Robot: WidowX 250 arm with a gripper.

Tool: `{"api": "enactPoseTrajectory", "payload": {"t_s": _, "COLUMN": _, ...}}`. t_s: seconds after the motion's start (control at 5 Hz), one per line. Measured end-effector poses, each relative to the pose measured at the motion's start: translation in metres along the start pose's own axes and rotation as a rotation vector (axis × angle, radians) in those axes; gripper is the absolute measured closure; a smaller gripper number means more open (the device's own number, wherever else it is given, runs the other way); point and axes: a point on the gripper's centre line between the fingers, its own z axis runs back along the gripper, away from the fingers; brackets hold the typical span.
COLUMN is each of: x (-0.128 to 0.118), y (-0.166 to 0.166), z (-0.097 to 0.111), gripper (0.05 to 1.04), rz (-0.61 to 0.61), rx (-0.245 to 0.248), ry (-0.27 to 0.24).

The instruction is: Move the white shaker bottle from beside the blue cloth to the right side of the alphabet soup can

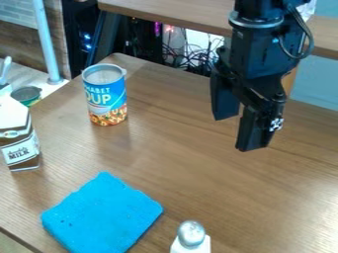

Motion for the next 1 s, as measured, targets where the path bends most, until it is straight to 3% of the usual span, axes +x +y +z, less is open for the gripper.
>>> {"api": "enactPoseTrajectory", "payload": {"t_s": 0.2, "x": -0.002, "y": 0.000, "z": -0.008, "gripper": 0.079, "rz": 0.002, "rx": -0.005, "ry": 0.021}}
{"api": "enactPoseTrajectory", "payload": {"t_s": 0.4, "x": -0.008, "y": -0.001, "z": -0.018, "gripper": 0.079, "rz": 0.051, "rx": 0.040, "ry": -0.097}}
{"api": "enactPoseTrajectory", "payload": {"t_s": 0.6, "x": -0.014, "y": -0.002, "z": -0.009, "gripper": 0.079, "rz": 0.096, "rx": 0.094, "ry": -0.220}}
{"api": "enactPoseTrajectory", "payload": {"t_s": 0.8, "x": -0.025, "y": -0.015, "z": -0.007, "gripper": 0.079, "rz": 0.176, "rx": 0.092, "ry": -0.290}}
{"api": "enactPoseTrajectory", "payload": {"t_s": 1.0, "x": -0.040, "y": -0.032, "z": -0.013, "gripper": 0.079, "rz": 0.280, "rx": 0.048, "ry": -0.329}}
